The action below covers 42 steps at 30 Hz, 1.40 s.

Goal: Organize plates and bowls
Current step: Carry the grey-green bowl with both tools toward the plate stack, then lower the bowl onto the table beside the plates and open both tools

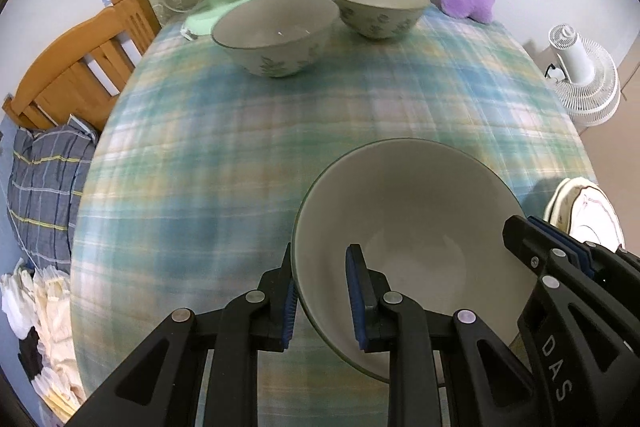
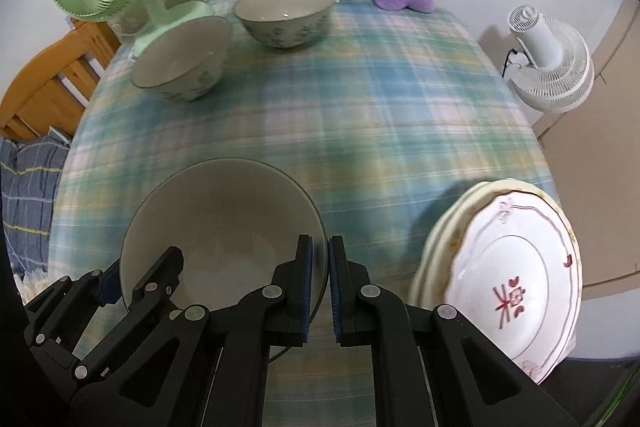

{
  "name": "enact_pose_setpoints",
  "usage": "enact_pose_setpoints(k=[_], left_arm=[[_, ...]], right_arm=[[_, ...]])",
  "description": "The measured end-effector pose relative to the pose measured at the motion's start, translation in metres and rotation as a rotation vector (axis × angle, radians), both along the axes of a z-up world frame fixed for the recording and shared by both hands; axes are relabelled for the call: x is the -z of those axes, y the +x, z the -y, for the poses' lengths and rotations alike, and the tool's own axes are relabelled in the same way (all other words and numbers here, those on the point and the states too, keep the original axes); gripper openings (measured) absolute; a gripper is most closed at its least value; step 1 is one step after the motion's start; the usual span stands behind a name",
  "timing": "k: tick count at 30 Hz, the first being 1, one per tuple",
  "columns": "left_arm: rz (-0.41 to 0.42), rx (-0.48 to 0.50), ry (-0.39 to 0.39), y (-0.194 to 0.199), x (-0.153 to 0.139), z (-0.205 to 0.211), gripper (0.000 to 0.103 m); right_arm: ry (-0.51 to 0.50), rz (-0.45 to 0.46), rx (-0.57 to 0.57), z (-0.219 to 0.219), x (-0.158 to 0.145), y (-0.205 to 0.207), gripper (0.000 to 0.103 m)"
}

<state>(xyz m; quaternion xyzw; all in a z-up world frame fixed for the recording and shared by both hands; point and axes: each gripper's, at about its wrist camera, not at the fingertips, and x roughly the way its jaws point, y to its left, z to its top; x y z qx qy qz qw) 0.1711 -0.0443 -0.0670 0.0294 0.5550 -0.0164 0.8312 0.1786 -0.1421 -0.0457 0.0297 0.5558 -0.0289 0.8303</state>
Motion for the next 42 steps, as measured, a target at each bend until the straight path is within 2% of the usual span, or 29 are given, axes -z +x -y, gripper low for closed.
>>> enact_pose_setpoints(k=[10, 23, 25, 28, 34, 37, 39, 42], left_arm=[[-0.008, -0.052, 0.025, -0.018, 0.001, 0.021, 0.02], [-0.037, -0.114, 0.036, -0.048, 0.003, 0.022, 0.02], [-0.028, -0.119, 0.03, -0.048, 0.002, 0.023, 0.024], [-0.023, -0.121, 0.003, -0.047, 0.003, 0.023, 0.038], [-0.02, -0.14, 0.003, -0.048, 0.004, 0.02, 0.046], [-0.003, -0.152, 0.002, -0.048, 0.0, 0.019, 0.055], [0.008, -0.16, 0.003, -0.048, -0.002, 0.019, 0.056], [0.018, -0.17, 0.008, -0.047, -0.005, 0.018, 0.056]], right_arm=[[0.02, -0.014, -0.062, 0.026, 0.008, -0.009, 0.011], [0.032, -0.024, -0.155, 0.027, 0.008, -0.033, 0.011], [0.026, -0.017, -0.17, 0.026, 0.008, -0.034, 0.011], [0.037, -0.014, -0.182, 0.027, 0.008, -0.032, 0.014], [0.048, -0.036, -0.213, 0.023, 0.013, -0.029, 0.016], [0.046, -0.025, -0.23, 0.021, 0.011, -0.028, 0.029], [0.046, -0.013, -0.234, 0.02, 0.008, -0.027, 0.047], [0.05, 0.005, -0.237, 0.02, 0.006, -0.025, 0.049]])
